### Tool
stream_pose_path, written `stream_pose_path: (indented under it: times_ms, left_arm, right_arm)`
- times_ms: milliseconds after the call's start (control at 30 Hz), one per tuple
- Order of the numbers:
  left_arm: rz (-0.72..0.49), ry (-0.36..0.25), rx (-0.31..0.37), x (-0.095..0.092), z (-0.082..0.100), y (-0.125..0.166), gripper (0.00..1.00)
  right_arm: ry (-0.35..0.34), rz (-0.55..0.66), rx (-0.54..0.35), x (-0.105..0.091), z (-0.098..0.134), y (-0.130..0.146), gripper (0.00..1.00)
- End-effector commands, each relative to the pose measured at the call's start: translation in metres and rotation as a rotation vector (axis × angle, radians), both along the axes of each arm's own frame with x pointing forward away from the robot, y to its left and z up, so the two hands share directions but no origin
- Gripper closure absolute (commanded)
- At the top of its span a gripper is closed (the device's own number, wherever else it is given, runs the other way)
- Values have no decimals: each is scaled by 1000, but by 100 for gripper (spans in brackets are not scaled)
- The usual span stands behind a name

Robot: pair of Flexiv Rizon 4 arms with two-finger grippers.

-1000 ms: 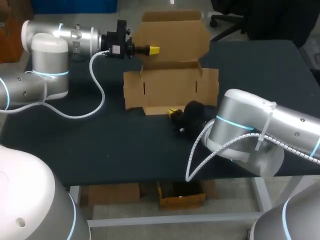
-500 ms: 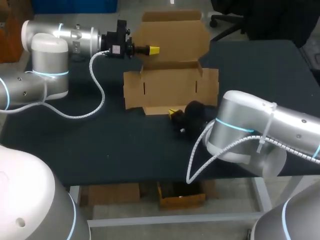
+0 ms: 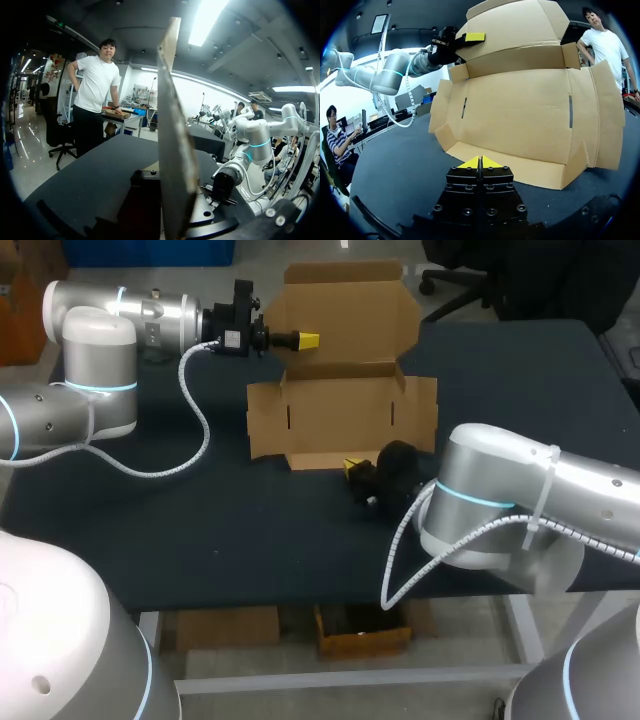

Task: Assemble the packaging by folding the flat box into shape, placing the metal phone stand inside, and closing the box properly

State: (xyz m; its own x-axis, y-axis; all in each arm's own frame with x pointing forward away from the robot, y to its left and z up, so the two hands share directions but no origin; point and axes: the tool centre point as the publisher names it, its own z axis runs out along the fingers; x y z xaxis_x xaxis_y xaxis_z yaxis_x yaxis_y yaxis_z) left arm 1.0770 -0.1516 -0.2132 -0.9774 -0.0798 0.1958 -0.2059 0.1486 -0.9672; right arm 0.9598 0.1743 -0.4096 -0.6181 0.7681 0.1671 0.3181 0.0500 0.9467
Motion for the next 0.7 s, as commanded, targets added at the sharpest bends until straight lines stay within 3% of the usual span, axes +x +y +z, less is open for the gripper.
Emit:
stream_pose_path:
  times_ms: [33, 267, 700]
  left_arm:
    - [-3, -1, -3, 0, -1, 0, 100]
    - [-3, -1, -3, 0, -1, 0, 100]
    - [-3, -1, -3, 0, -1, 0, 100]
  right_arm:
    - [33, 12, -19, 13, 4, 4, 100]
    - [91, 21, -29, 20, 2, 8, 100]
    - [118, 14, -42, 21, -12, 9, 100]
